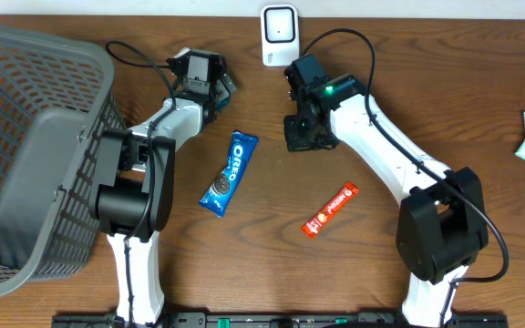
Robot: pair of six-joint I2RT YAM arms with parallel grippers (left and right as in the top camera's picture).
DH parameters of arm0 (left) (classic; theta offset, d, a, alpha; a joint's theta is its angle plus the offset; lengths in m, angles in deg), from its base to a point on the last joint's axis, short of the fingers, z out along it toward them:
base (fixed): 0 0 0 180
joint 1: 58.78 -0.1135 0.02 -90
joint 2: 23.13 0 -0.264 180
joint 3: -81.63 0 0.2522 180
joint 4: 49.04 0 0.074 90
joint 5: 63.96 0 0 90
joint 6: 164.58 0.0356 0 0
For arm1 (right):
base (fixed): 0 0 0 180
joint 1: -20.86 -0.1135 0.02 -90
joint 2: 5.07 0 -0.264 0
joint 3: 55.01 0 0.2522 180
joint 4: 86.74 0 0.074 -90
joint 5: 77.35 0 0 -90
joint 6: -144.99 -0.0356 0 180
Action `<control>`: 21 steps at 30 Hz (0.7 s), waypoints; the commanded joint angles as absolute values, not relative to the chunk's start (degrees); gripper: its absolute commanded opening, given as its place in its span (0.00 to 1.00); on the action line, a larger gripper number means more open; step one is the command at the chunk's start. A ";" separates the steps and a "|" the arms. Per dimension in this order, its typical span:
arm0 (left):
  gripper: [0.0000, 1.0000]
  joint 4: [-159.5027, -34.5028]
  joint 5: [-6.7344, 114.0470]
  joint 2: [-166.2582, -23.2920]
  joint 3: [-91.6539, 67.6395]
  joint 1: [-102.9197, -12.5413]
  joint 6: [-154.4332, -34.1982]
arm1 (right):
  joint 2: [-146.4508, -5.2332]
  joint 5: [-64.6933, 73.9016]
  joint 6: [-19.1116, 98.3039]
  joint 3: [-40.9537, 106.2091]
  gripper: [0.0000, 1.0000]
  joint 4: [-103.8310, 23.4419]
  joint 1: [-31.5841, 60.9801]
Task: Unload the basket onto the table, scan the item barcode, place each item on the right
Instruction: 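Grasp the mouthwash bottle with the left gripper and lift it, then carry the bottle right and set it down at table center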
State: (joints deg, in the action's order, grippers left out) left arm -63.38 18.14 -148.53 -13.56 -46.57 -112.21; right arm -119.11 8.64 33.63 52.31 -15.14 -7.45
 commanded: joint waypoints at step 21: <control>0.60 -81.32 22.86 -146.15 -13.43 -36.02 -105.34 | -106.37 11.26 37.94 54.28 0.01 -14.48 1.18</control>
